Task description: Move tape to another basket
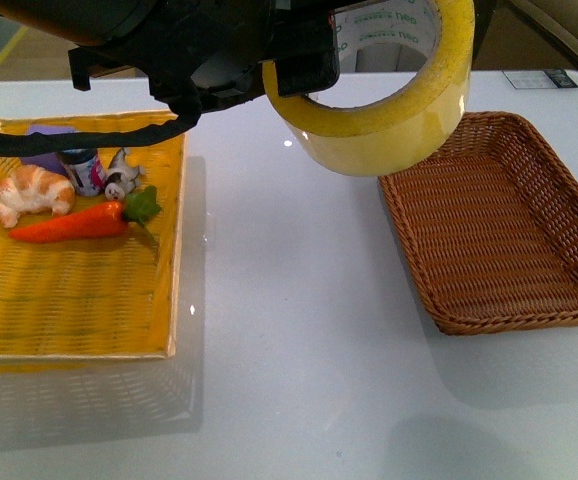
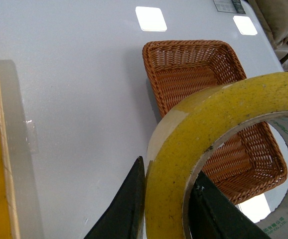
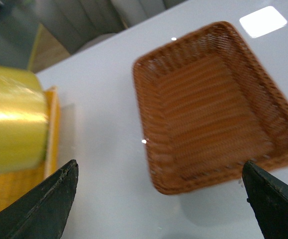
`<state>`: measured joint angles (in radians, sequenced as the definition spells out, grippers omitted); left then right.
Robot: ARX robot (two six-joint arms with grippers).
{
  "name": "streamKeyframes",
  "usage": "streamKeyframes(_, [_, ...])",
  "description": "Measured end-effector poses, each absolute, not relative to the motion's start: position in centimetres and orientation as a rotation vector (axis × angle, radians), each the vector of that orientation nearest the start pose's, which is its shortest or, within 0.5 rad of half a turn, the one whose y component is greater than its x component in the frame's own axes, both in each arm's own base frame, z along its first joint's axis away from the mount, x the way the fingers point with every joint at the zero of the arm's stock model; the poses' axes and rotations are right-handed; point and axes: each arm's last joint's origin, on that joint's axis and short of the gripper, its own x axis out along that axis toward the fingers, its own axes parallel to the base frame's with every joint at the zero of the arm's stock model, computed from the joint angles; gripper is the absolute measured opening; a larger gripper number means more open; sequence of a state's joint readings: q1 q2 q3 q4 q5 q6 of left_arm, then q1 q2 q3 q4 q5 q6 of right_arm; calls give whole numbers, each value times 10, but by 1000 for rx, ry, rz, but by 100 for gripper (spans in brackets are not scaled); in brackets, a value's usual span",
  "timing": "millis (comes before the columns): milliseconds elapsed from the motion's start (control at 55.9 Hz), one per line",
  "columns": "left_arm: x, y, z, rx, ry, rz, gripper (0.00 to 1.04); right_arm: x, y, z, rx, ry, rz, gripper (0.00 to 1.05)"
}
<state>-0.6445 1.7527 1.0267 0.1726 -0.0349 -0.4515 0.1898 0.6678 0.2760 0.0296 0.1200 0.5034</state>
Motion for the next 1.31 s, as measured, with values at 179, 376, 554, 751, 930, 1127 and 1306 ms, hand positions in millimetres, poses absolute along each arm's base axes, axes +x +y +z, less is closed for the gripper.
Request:
streamKeyframes(179, [299, -223, 193, -236, 655, -457, 16, 201, 58, 197, 613, 337, 189, 96])
streamKeyframes(376, [299, -223, 193, -235, 660, -458, 16, 229, 78, 178, 702, 346, 254, 96])
streamKeyframes(554, [298, -223, 193, -236, 664, -465, 16, 237, 86, 167, 764, 348, 314, 96])
streamKeyframes(751, [298, -223, 193, -237, 664, -466, 16, 242, 92, 166, 796, 320, 372, 96])
streamKeyframes(930, [298, -224, 193, -239, 667, -472, 16, 247, 98, 161, 816, 329, 371, 93])
streamKeyframes(1127, [298, -224, 193, -244, 671, -481, 16, 248, 99, 161, 822, 323, 364, 60])
streamKeyframes(1306, [298, -224, 194, -257, 673, -482, 29, 248, 99, 161, 821, 318, 367, 48])
